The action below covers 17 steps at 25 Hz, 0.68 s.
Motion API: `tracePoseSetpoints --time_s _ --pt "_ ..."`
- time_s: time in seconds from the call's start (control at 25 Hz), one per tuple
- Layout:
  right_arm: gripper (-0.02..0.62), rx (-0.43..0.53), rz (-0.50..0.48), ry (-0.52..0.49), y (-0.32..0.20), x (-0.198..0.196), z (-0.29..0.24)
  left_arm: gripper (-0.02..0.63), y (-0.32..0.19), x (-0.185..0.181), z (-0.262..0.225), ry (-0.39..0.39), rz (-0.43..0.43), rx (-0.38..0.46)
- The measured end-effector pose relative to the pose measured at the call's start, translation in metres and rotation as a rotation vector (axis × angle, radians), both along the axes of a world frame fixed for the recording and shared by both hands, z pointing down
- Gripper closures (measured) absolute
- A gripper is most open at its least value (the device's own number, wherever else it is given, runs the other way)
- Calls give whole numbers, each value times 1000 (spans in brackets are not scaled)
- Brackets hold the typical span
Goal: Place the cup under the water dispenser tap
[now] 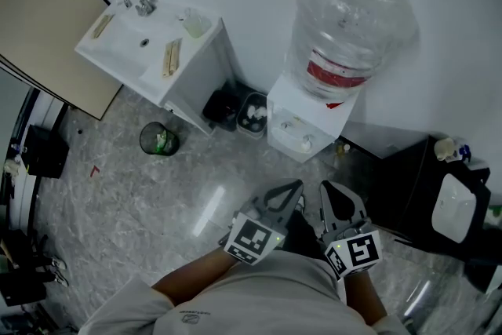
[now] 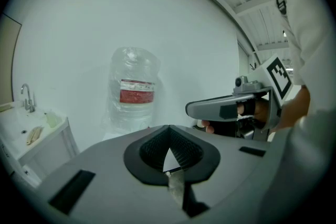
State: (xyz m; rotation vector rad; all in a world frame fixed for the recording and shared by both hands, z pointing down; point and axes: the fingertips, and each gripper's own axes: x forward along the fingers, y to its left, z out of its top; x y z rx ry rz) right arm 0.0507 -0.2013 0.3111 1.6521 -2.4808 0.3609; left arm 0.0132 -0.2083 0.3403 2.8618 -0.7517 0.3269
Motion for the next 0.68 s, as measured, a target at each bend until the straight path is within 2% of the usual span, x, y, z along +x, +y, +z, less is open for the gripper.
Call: tracePoseSetpoints --time_s 0.68 --pt "580 7 6 13 9 -5 -4 601 13 -3 2 -2 4 1"
